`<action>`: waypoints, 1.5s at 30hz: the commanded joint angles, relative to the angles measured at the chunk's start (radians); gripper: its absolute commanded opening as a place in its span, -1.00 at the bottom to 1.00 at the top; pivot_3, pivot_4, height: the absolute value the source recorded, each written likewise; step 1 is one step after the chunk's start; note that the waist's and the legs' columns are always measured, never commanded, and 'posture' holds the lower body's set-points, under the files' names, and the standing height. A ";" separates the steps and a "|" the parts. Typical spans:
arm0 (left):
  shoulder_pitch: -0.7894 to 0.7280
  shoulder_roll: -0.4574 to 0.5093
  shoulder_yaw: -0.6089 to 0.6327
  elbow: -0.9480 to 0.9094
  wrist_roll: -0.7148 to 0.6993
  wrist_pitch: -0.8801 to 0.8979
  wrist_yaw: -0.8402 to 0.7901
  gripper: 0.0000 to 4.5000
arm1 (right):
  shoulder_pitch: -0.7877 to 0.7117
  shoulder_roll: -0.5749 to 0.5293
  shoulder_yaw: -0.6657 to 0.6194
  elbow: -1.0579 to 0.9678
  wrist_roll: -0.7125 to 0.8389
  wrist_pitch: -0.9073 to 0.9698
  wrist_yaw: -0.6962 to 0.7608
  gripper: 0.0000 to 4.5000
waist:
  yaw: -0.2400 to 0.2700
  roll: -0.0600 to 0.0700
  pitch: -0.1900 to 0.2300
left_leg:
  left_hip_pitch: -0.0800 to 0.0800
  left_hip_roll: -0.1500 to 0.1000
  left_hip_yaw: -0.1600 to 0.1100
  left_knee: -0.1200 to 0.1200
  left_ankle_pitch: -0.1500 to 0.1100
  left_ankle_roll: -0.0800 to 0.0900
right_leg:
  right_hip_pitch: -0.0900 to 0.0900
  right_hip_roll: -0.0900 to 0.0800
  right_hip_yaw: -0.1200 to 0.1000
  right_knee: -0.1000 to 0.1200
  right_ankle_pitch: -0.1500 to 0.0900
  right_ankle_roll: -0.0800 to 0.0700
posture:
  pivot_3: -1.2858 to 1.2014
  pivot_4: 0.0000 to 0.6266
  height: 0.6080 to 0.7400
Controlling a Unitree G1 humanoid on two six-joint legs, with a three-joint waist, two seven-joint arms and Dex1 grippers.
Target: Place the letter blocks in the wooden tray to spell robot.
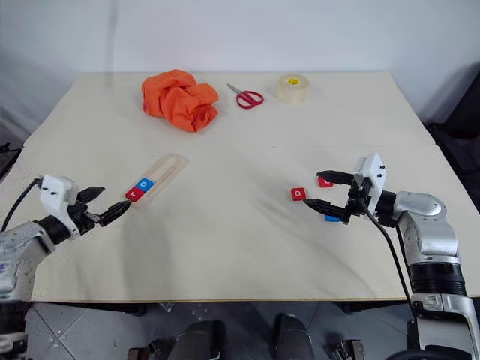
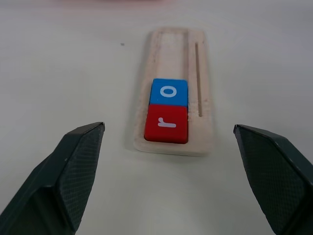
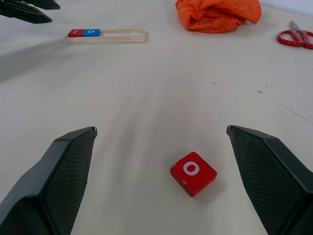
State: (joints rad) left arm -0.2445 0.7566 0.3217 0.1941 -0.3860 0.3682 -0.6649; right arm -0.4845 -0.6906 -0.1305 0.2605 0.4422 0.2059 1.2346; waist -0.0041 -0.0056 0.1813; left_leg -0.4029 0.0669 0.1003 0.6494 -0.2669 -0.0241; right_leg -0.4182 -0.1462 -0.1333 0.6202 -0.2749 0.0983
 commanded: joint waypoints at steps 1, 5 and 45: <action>-0.087 0.021 -0.042 0.112 0.044 -0.042 -0.050 1.00 | 0.010 -0.007 -0.025 -0.061 0.031 0.011 0.002 0.98 | 0.001 0.000 0.000 | 0.000 0.000 0.000 0.000 0.000 -0.001 | 0.000 0.000 0.000 0.000 0.000 0.000 | 0.03 -0.52 1.00; -0.168 0.016 -0.085 0.225 0.082 -0.079 -0.087 1.00 | 0.025 -0.010 -0.030 -0.082 0.038 0.018 -0.002 0.98 | 0.001 -0.001 0.000 | 0.000 0.000 0.001 0.000 0.001 -0.003 | 0.000 0.000 0.001 0.000 0.000 0.000 | 0.03 -0.52 1.00; -0.307 -0.067 -0.231 0.404 0.204 -0.148 -0.201 0.51 | 0.074 -0.022 -0.048 -0.144 0.040 0.021 -0.042 1.00 | 0.001 -0.001 0.000 | 0.011 0.000 0.008 -0.001 0.000 0.000 | 0.005 0.000 0.008 0.003 0.000 0.001 | 0.03 -0.52 1.00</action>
State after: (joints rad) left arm -0.5732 0.7027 0.1206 0.6312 -0.1892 0.2418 -0.8159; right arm -0.3995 -0.6917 -0.1409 0.1408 0.4642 0.2397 1.1921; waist -0.0032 -0.0069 0.1815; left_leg -0.3917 0.0669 0.1081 0.6484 -0.2672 -0.0239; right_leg -0.4137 -0.1462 -0.1248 0.6226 -0.2746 0.0991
